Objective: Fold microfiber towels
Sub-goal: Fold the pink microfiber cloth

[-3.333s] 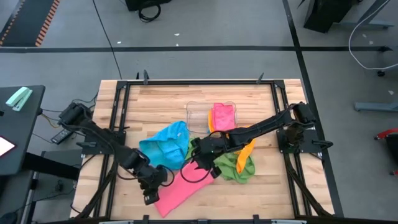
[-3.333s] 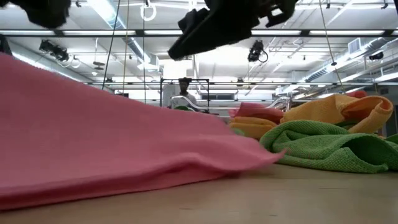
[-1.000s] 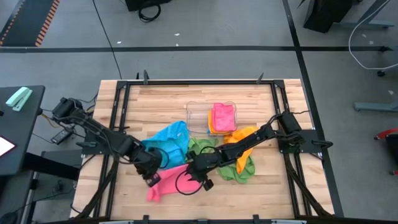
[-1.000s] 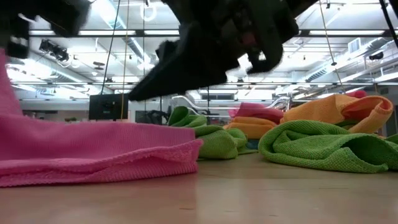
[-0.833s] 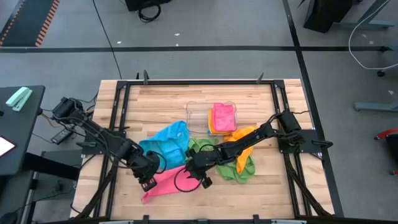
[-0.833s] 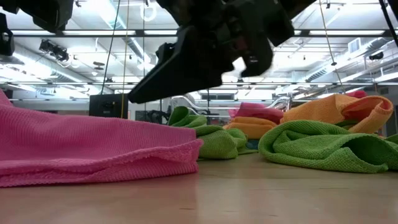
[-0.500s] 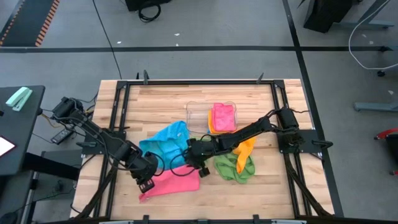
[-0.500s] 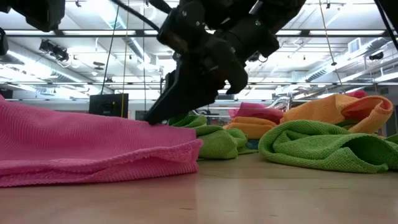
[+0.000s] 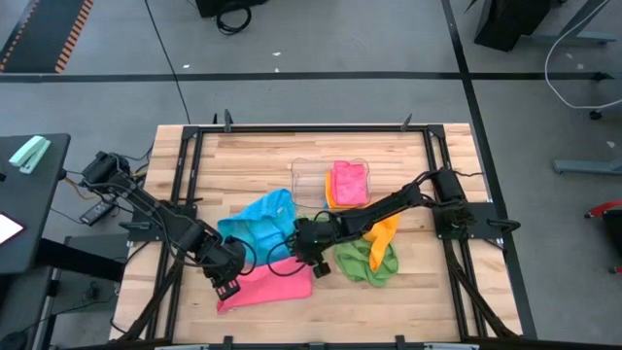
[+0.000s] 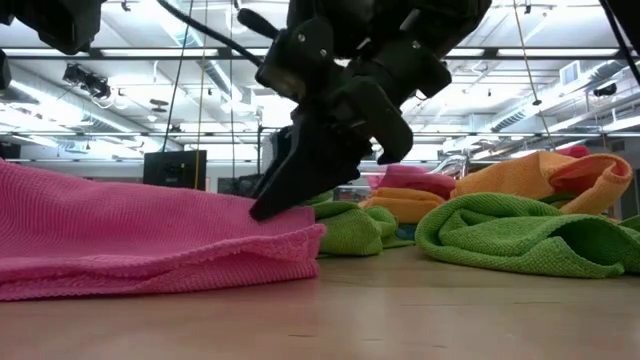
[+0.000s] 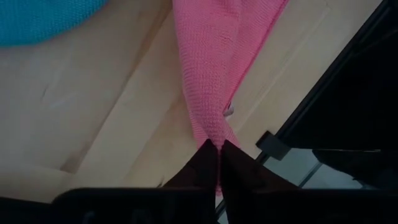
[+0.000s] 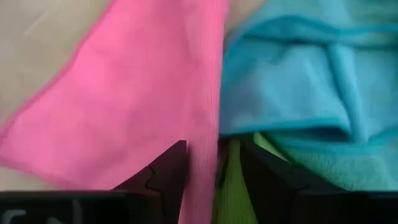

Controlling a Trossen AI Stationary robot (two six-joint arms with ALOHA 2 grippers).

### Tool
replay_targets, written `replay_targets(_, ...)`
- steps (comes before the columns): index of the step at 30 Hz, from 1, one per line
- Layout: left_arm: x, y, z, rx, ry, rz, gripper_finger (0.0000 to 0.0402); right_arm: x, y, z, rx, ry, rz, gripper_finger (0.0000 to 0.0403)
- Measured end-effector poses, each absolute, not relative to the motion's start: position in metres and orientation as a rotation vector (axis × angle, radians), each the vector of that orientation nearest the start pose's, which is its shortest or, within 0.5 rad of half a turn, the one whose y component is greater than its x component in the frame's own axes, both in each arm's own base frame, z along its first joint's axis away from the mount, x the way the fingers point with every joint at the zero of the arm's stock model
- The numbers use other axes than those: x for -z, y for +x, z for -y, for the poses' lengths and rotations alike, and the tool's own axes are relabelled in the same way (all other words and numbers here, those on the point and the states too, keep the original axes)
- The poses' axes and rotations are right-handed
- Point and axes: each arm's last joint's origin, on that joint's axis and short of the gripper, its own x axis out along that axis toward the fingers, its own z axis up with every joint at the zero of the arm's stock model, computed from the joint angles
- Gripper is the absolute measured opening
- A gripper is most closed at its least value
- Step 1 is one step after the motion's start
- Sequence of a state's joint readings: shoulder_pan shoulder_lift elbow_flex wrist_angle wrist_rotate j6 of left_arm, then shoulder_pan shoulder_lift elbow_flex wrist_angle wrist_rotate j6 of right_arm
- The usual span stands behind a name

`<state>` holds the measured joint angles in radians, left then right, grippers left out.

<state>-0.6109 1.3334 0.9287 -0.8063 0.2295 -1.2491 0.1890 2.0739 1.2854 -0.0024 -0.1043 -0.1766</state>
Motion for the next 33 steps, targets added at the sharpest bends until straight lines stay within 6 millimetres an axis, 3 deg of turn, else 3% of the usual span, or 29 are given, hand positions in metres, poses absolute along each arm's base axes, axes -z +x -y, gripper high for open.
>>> replay_targets(4, -0.229, 0.193, 0.143, -0.124, -0.792, -1.462, 0.0008, -0.132, 0.419, -0.084, -0.348, -0.193, -0.815, 0.0129)
replay_targets(12, -0.229, 0.193, 0.143, -0.129, -0.794, -1.464, 0.0037, -0.129, 0.416, -0.082, -0.352, -0.205, -0.850, 0.0041)
replay_targets(16, -0.228, 0.190, 0.141, -0.181, -0.787, -1.488, 0.0023, -0.142, 0.412, -0.077, -0.343, -0.199, -0.870, 0.0016)
replay_targets(19, -0.226, 0.188, 0.139, -0.216, -0.766, -1.498, 0.0010, -0.153, 0.408, -0.068, -0.317, -0.169, -0.889, 0.0010)
replay_targets(29, -0.208, 0.182, 0.130, -0.331, -0.689, -1.468, 0.0027, -0.149, 0.407, -0.049, -0.257, -0.093, -0.952, 0.0013)
replay_targets(33, -0.199, 0.179, 0.124, -0.378, -0.663, -1.462, 0.0014, -0.149, 0.408, -0.043, -0.230, -0.079, -0.952, 0.0020)
